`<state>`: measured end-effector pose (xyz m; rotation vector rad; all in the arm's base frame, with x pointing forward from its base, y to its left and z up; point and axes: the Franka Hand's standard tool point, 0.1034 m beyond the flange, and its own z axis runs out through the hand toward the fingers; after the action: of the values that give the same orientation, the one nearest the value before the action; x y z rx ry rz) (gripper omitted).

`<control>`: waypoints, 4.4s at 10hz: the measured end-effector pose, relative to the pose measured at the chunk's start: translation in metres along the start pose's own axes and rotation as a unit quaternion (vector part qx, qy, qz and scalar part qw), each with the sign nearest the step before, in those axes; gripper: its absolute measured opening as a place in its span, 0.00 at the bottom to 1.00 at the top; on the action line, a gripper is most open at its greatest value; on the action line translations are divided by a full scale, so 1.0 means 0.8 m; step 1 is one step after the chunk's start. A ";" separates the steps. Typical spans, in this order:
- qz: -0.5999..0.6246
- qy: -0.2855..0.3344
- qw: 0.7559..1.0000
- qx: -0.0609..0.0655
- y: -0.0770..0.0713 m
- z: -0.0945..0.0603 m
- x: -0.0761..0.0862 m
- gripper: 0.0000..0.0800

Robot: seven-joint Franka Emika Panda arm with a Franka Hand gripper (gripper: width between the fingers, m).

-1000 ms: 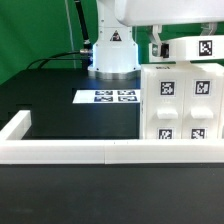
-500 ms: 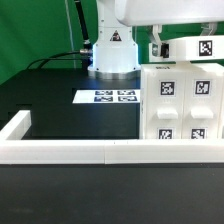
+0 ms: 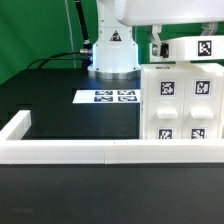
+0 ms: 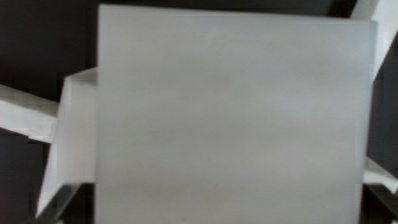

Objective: Assemble cabinet

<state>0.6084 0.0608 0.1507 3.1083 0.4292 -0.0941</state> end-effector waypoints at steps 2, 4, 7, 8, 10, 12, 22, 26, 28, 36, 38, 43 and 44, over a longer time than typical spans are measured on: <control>0.063 0.000 0.998 0.001 -0.002 0.000 0.000 0.70; 0.123 0.000 0.992 0.003 -0.004 0.000 0.001 0.70; 0.281 0.002 0.960 0.011 -0.003 0.000 0.000 0.70; 0.324 0.002 0.946 0.013 -0.004 0.000 0.000 0.70; 0.400 0.003 0.916 0.022 -0.005 0.000 0.002 0.70; 0.462 0.009 0.887 0.023 -0.017 0.000 0.008 0.70; 0.756 0.022 0.651 0.069 -0.027 0.000 0.015 0.70; 0.827 0.014 0.556 0.083 -0.035 0.000 0.019 0.70; 0.844 0.008 0.528 0.090 -0.040 -0.001 0.021 0.70; 0.821 0.003 0.550 0.151 -0.045 -0.037 0.020 1.00; 0.790 0.009 0.595 0.146 -0.047 -0.036 0.019 1.00; 0.495 0.047 0.862 0.100 -0.058 -0.045 0.029 1.00; 0.473 0.049 0.874 0.099 -0.057 -0.044 0.029 1.00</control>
Offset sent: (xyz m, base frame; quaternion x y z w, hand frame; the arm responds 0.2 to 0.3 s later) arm 0.0000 0.0000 0.0000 0.0000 0.0000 0.1296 0.9916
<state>0.6204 0.1111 0.1850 3.1066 -1.1724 0.0326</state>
